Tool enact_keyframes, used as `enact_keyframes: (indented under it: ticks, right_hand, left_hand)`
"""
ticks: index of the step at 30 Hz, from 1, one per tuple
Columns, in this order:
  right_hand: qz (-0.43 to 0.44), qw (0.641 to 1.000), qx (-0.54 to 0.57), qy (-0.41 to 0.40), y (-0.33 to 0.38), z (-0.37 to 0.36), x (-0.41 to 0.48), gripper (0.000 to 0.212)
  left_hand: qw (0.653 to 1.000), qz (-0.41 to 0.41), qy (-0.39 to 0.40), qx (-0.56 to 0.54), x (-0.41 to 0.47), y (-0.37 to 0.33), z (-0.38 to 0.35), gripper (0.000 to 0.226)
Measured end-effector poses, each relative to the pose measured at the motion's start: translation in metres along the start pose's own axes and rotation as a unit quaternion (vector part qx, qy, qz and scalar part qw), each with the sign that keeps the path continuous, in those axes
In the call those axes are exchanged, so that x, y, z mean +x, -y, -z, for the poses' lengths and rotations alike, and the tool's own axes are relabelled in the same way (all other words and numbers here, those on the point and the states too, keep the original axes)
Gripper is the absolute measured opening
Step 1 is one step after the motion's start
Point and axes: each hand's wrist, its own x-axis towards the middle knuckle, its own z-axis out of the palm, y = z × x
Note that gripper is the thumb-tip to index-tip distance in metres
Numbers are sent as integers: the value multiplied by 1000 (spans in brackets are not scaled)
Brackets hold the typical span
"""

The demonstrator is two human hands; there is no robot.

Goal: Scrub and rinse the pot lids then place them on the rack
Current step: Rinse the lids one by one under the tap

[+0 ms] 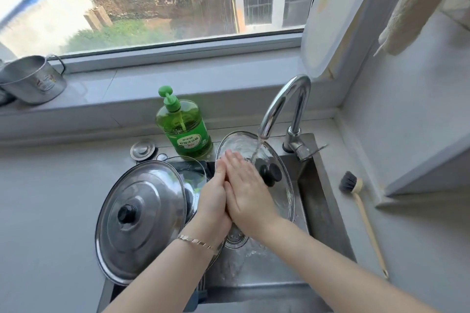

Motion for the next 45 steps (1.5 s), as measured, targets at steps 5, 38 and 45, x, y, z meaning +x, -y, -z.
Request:
enact_keyframes:
  ticks: [5, 38, 45]
  right_hand:
    - [-38, 997, -51, 36, -11, 14, 25, 74]
    - [-191, 976, 90, -56, -47, -6, -15, 56]
    - [126, 990, -43, -55, -19, -24, -24, 44]
  left_hand:
    - [997, -9, -31, 63, 6, -9, 5, 47]
    - [987, -34, -93, -129, 8, -10, 10, 47]
    - [980, 6, -98, -174, 6, -11, 11, 45]
